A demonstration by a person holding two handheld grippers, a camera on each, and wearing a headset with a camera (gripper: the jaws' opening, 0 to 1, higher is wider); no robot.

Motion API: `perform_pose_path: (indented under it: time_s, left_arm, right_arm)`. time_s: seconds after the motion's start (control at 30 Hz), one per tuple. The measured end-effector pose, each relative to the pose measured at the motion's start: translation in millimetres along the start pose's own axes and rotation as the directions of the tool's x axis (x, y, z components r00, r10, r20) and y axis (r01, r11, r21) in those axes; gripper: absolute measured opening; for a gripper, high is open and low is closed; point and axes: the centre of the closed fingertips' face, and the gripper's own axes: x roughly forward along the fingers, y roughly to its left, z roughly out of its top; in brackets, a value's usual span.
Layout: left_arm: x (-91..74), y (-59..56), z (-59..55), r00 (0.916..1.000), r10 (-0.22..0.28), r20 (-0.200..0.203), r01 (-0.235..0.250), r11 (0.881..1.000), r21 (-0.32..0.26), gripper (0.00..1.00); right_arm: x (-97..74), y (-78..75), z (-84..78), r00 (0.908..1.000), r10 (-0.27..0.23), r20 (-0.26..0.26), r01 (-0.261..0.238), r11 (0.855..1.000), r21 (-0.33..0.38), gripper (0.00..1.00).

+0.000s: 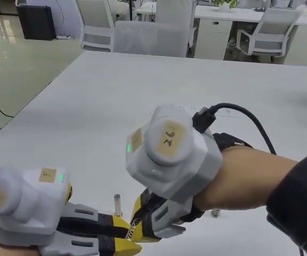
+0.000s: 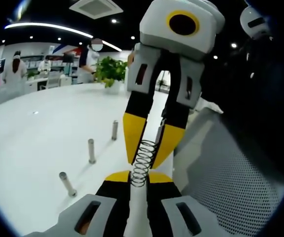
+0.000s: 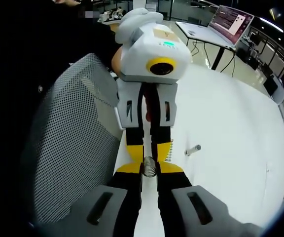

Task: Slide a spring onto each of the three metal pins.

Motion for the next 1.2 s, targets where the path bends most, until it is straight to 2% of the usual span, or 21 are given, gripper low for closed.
perform_pose_path:
  time_s: [0.63, 0.87, 1.2]
  left_arm:
    - [-1.0, 2.0, 2.6, 0.9998, 0.009, 0.018, -0.009, 1.000, -0.003, 0.06]
    - [-2.7, 3.1, 4.8, 0.9995, 0.020, 0.026, -0.020, 1.000, -0.006, 0.10]
    - [-10.2, 10.6, 8.3, 0.9973, 0.057, 0.047, -0.056, 0.998, -0.026, 0.17]
  right_arm:
    - [-2.1, -1.9, 2.9, 0.9999, -0.006, 0.009, 0.006, 1.000, 0.002, 0.08]
    - [-4.7, -7.1, -3.6, 0.9998, -0.020, -0.007, 0.020, 1.000, 0.009, 0.08]
    - [-12.7, -15.6, -17.3, 0.9986, -0.043, -0.032, 0.044, 0.999, 0.030, 0.08]
